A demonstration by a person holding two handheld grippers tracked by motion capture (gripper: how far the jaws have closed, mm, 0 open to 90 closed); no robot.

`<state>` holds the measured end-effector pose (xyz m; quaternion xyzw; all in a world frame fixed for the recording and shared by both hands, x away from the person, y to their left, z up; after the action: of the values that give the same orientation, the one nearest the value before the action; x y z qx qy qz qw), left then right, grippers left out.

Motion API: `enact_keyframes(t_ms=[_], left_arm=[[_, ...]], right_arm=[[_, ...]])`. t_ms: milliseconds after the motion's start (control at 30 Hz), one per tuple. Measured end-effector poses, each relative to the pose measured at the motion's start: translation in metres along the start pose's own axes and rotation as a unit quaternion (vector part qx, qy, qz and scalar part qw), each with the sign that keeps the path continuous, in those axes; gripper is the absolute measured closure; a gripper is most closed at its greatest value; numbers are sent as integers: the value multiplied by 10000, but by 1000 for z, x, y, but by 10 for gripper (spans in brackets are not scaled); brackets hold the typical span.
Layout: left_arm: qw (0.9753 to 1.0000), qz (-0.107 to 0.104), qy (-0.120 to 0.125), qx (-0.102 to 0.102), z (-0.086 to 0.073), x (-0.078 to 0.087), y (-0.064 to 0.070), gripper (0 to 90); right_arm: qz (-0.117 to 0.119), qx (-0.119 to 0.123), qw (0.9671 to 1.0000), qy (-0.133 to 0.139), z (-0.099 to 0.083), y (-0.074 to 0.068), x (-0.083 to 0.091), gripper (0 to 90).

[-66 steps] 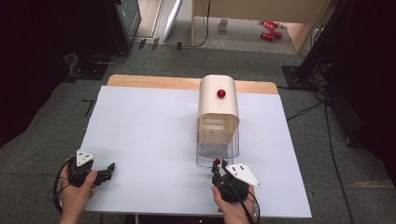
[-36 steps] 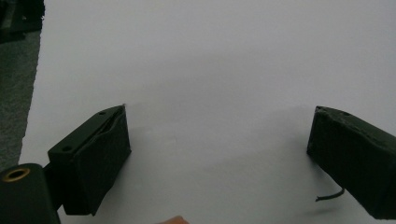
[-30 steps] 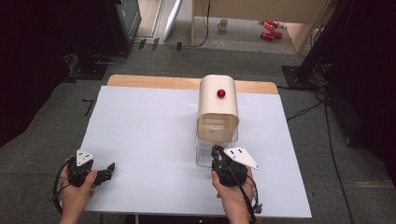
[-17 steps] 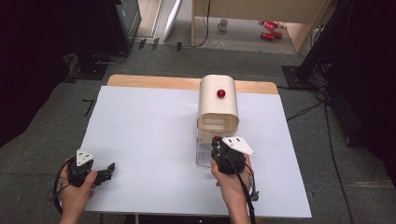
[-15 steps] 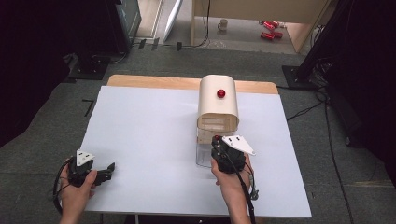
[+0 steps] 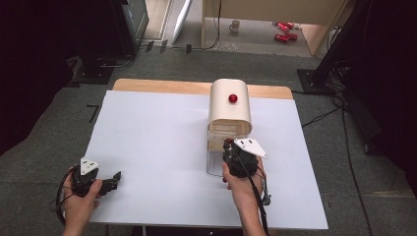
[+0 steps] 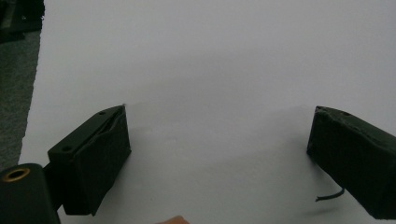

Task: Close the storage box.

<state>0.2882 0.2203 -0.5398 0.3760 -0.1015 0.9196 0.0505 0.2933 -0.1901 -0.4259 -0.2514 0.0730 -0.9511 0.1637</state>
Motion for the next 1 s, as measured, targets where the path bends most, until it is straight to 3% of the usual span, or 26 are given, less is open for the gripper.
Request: enact_keyframes(t_ms=[467, 567, 600, 667, 700, 833, 1000], left_arm=[[10000, -1, 3, 1, 0, 0, 0, 57], [10000, 0, 5, 1, 0, 0, 0, 57], [10000, -1, 5, 1, 0, 0, 0, 57], [10000, -2, 2, 0, 0, 0, 0, 57], [10000, -3, 0, 0, 0, 0, 0, 56], [10000, -1, 1, 0, 0, 0, 0, 56], [10000, 2, 6, 3, 0, 0, 0, 57]], right_arm=[[-36, -29, 10000, 25, 2, 3, -5, 733], [26, -64, 10000, 33, 1, 2, -4, 660], [161, -88, 9998, 32, -1, -1, -3, 552], [147, -32, 9999, 46, -3, -2, -2, 508], [168, 41, 9999, -5, -6, -6, 1, 420], [205, 25, 9997, -146, -16, -10, 8, 325], [185, -7, 9996, -230, -28, -13, 19, 271]])
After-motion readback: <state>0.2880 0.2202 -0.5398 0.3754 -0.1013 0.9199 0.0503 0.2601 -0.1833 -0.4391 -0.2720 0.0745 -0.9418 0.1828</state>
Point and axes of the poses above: each handheld gripper's, and its own axes: x roughly backward along the jaws, z roughly out of its top, y roughly to its right, the point moved 6 cm from there along -x, roughly forward along the jaws, and after that the axes turned 10 degrees about z, right-handed, at the moved point
